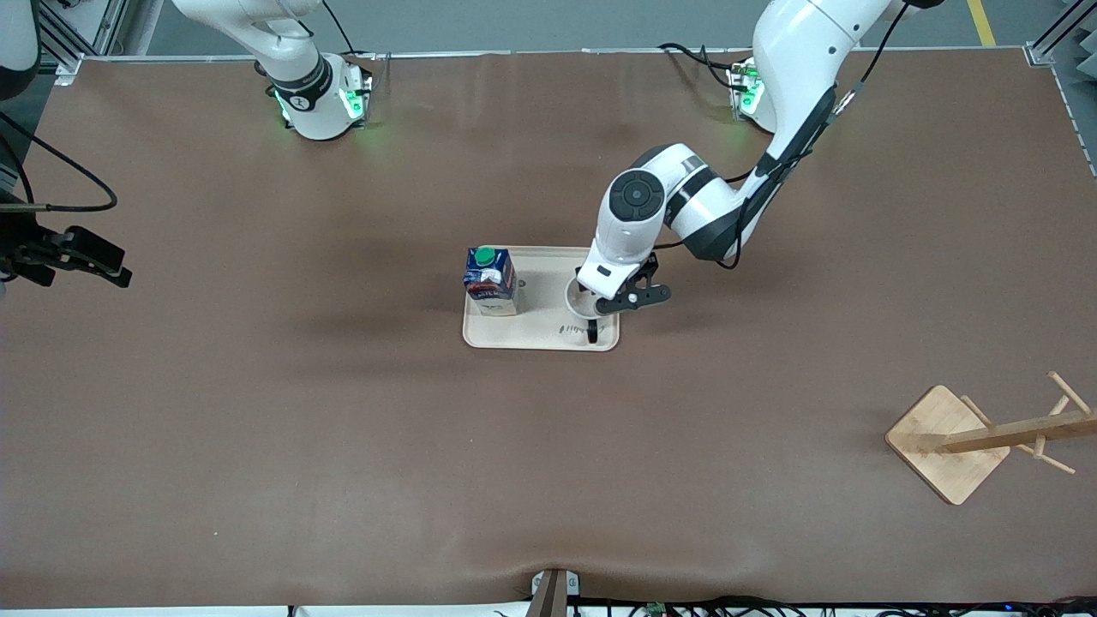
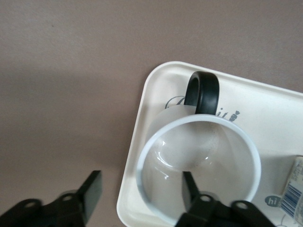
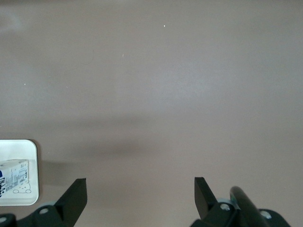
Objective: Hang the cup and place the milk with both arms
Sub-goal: 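Lift the mug with the left gripper while the right gripper reaches the milk, then carry the mug toward the wooden stand while the right gripper grasps the milk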
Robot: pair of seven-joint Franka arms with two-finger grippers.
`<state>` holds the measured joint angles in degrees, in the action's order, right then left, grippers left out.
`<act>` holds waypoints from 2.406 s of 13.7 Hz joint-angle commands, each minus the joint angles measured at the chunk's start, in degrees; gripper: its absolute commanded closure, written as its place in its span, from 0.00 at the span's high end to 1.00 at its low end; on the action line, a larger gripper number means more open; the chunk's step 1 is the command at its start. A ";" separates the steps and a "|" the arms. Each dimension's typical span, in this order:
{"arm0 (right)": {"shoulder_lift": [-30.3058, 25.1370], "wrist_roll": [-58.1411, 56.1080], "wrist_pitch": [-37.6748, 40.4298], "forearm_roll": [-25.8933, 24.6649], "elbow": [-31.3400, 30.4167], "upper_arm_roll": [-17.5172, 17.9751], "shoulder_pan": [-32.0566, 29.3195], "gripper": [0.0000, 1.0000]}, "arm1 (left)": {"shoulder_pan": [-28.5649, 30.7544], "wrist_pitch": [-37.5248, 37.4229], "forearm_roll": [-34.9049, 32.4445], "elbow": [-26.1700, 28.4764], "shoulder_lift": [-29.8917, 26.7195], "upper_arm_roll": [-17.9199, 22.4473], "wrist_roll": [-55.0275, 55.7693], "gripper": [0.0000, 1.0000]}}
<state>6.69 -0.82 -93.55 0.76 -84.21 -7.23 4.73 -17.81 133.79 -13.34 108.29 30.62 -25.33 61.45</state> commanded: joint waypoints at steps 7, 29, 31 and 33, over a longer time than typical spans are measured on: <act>6.05 0.20 0.92 2.31 0.18 -0.06 -0.60 1.00 | 0.84 -0.36 -4.05 -3.61 2.43 1.06 1.04 0.00; 17.64 31.04 -4.44 13.47 -2.01 -0.15 33.13 1.00 | 29.92 -27.08 -3.62 -18.47 -15.41 0.28 -42.60 0.00; 19.84 31.92 -6.02 13.56 -2.10 -0.15 36.12 1.00 | 33.35 -28.66 -3.53 -18.47 -16.81 0.19 -50.95 0.00; 20.81 37.09 -8.65 13.39 -2.19 -0.15 37.98 1.00 | 35.38 -30.33 -3.01 -18.47 -17.70 0.54 -55.63 0.00</act>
<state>26.63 32.53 -100.71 14.39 -86.69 -6.64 40.99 15.84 105.93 -16.76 89.31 15.35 -24.33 9.90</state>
